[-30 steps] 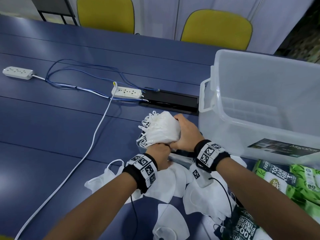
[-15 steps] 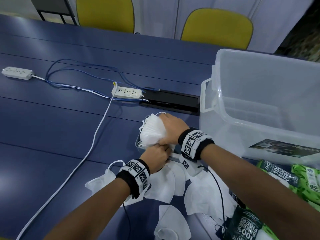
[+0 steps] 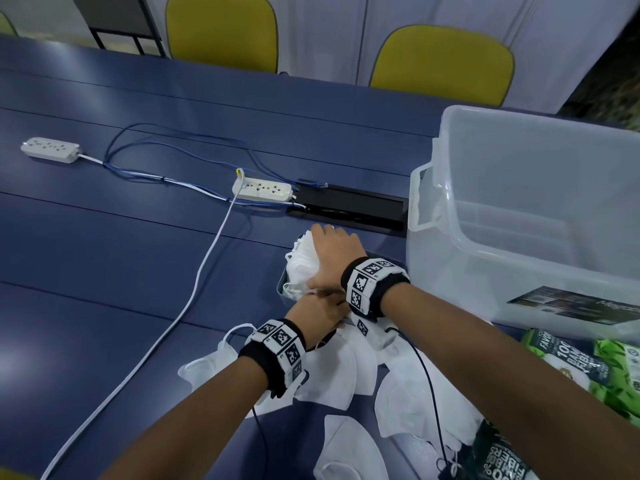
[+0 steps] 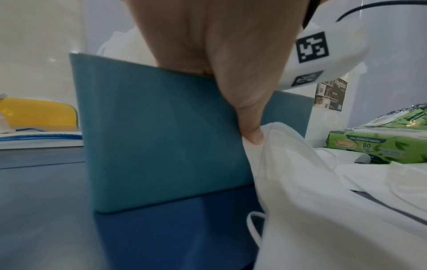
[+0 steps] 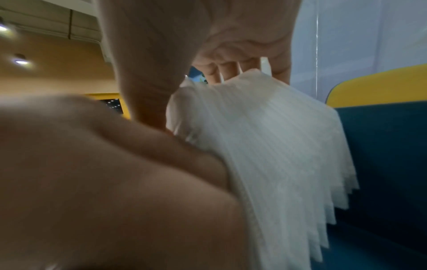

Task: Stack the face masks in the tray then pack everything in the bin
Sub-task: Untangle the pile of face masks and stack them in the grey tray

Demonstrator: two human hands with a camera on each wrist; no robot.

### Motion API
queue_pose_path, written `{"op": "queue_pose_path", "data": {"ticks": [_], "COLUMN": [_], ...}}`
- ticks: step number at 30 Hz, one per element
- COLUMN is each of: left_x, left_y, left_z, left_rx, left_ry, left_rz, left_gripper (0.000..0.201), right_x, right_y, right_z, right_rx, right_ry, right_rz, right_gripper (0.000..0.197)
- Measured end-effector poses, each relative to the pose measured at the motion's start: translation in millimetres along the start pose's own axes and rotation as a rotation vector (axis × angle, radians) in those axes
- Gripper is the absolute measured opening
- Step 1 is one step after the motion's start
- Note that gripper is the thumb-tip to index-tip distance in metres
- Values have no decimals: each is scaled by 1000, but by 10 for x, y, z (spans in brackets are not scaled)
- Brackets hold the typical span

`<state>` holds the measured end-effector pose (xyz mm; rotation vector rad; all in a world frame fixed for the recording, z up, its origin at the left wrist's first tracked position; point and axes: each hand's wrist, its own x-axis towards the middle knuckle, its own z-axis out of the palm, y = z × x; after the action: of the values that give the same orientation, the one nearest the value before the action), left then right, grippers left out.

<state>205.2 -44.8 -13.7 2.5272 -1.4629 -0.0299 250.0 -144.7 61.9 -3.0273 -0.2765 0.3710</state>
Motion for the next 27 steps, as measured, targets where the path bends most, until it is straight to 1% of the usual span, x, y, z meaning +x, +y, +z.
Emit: {"op": "queue_pose_path", "data": {"ticks": [1, 2, 3, 4, 5, 6, 7, 8, 9, 10, 11, 13, 14, 15, 16, 17, 18, 19, 21, 23, 24, 25, 26, 27], "left_x": [7, 15, 18, 28, 32, 42, 28, 20, 21, 32, 38, 30, 32, 29, 18, 7, 5, 10, 5, 17, 19, 28, 37, 58], "left_y": [3, -6, -5, -7, -14, -32, -50, -50, -46, -38, -10, -8, -9, 8, 23, 1, -42, -62, -64, -85, -101, -103, -79, -38], "left_z": [-60, -77, -89, -74, -77, -34, 16, 14, -1, -12, -71, -104, -116, -159, -172, -116, -55, -30, -49, -39, -2, 9, -21, -58], "left_rx": [-11, -17, -18, -17, -21, -32, -20, -18, -12, -19, -30, 32, 34, 11, 13, 20, 21, 24, 39, 52, 69, 68, 71, 89], "left_ry": [12, 35, 19, -33, -108, -112, -109, -89, -73, -96, -153, -231, -236, -270, -291, -283, -247, -247, -311, -297, -291, -326, -329, -288], "left_rz": [-4, 26, 43, 54, 26, 2, -38, -50, -44, -38, -64, -92, -76, -59, -38, -38, -43, -47, -70, -62, -62, -90, -131, -154], "left_gripper": [26, 15, 15, 26, 32, 34, 30, 23, 19, 24, 31, 34, 33, 28, 24, 24, 24, 20, 26, 22, 27, 34, 42, 48], "right_x": [0, 2, 4, 14, 38, 59, 82, 97, 104, 104, 93, 80, 83, 94, 99, 113, 126, 145, 216, 342, 397, 458, 506, 538], "right_y": [-3, -6, -16, -33, -50, -64, -65, -45, 0, 67, 141, 269, 302, 310, 299, 278, 244, 207, 117, 24, -19, -51, -77, -106], "right_z": [24, 49, 73, 92, 102, 107, 107, 87, 57, 13, -36, -97, -107, -104, -102, -96, -101, -116, -169, -209, -228, -229, -224, -208], "right_rx": [0, 4, 4, -4, -20, -32, -27, 8, 82, 190, 313, 513, 549, 537, 508, 476, 445, 410, 329, 269, 245, 230, 226, 214], "right_ry": [15, 17, 10, -7, -26, -43, -64, -89, -121, -159, -189, -192, -172, -160, -163, -175, -189, -206, -245, -296, -318, -341, -353, -356], "right_rz": [0, -3, -7, -7, -7, -8, -16, -35, -54, -61, -50, 5, 26, 36, 29, 18, 9, 6, -1, 3, 12, 27, 40, 50], "right_gripper": [91, 92, 94, 97, 99, 101, 101, 102, 104, 106, 105, 92, 83, 77, 76, 77, 79, 80, 76, 75, 78, 82, 84, 83]}}
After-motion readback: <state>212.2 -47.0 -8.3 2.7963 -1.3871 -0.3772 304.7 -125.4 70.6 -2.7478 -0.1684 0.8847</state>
